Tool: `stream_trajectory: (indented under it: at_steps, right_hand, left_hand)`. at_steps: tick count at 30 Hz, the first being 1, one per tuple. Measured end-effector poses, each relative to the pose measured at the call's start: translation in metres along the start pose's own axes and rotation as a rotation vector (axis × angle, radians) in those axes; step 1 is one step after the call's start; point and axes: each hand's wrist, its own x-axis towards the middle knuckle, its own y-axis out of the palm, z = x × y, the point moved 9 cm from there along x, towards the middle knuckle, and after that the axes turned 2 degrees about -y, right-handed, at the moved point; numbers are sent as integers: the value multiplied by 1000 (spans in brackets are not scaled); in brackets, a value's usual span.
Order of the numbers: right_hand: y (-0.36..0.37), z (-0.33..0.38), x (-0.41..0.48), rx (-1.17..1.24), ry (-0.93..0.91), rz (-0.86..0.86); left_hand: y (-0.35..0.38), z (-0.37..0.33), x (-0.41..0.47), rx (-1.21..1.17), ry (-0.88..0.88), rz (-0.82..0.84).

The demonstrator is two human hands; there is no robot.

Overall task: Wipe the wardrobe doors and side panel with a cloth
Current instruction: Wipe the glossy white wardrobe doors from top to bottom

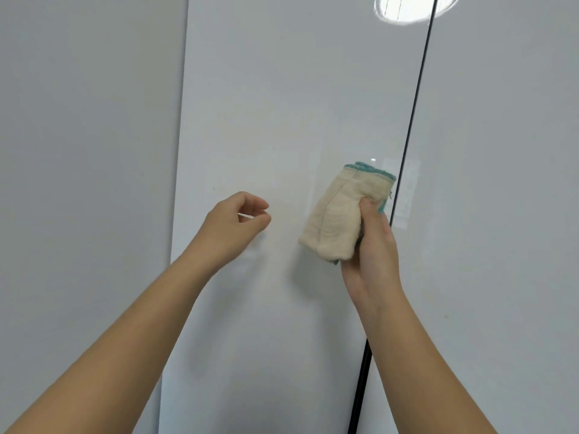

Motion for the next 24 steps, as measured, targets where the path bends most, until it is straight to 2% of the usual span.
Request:
stream_trajectory:
  at_steps: [5,14,20,24]
  right_hand:
    - [29,30,30,-33,-119,-36]
    - [96,137,101,-252,-494,-37]
    - [142,204,142,-336,-709,-54]
    - [172,256,160,-498,-904,-110]
  left_hand:
    - [2,-50,43,20,182,-65]
    - [-30,-148,120,46,455,-240]
    - [-51,-210,163,169,598,-348]
    - [-64,-238,186,298,650,-424]
